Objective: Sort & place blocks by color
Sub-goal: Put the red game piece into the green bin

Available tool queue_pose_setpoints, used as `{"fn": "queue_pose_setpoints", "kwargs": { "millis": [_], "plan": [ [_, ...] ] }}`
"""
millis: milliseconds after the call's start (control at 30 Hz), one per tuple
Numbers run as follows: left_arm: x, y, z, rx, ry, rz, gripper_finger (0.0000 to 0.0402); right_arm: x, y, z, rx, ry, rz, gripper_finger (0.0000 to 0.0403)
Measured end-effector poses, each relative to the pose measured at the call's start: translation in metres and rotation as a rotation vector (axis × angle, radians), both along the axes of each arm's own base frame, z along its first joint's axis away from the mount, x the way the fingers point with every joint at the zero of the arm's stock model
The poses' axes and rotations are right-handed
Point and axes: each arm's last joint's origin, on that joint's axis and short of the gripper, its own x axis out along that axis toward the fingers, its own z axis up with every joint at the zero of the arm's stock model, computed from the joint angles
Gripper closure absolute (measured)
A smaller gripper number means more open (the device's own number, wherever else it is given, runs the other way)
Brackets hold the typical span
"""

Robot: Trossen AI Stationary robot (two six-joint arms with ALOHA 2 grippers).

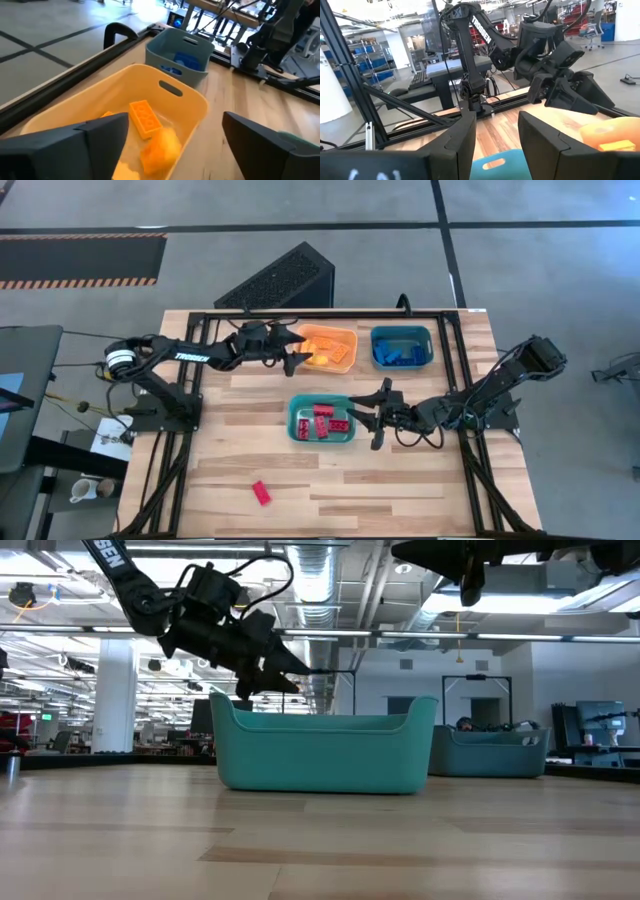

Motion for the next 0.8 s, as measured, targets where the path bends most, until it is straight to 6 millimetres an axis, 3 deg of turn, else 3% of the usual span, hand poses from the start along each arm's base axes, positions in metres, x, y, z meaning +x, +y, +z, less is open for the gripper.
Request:
{"fn": "queue_pose_setpoints", "kwargs": {
  "millis": [133, 267, 400, 500, 633, 800],
  "plan": [
    [-0.003, -0.002, 0.01, 0.01, -0.034, -0.009, 0.009, 0.0, 0.0, 0.0, 0.007, -0.002, 0.001, 0.0233],
    [-0.014, -0.011, 0.044, 0.07, -0.153, -0.1, 0.0106, 0.0, 0.0, 0.0, 0.008, -0.002, 0.001, 0.0232],
    [-0.036, -0.037, 0.093, 0.18, -0.338, -0.236, 0.0133, 0.0, 0.0, 0.0, 0.007, 0.001, 0.001, 0.0234],
    [-0.058, -0.063, 0.112, 0.247, -0.437, -0.296, 0.0151, 0.0, 0.0, 0.0, 0.007, 0.001, 0.001, 0.0234],
    [-0.082, -0.098, 0.104, 0.237, -0.486, -0.399, 0.0172, 0.0, 0.0, 0.0, 0.007, 0.001, 0.001, 0.0231],
    [-0.105, -0.132, 0.062, 0.142, -0.458, -0.458, 0.0192, 0.001, 0.001, 0.001, 0.028, -0.004, 0.006, 0.0227]
  ]
}}
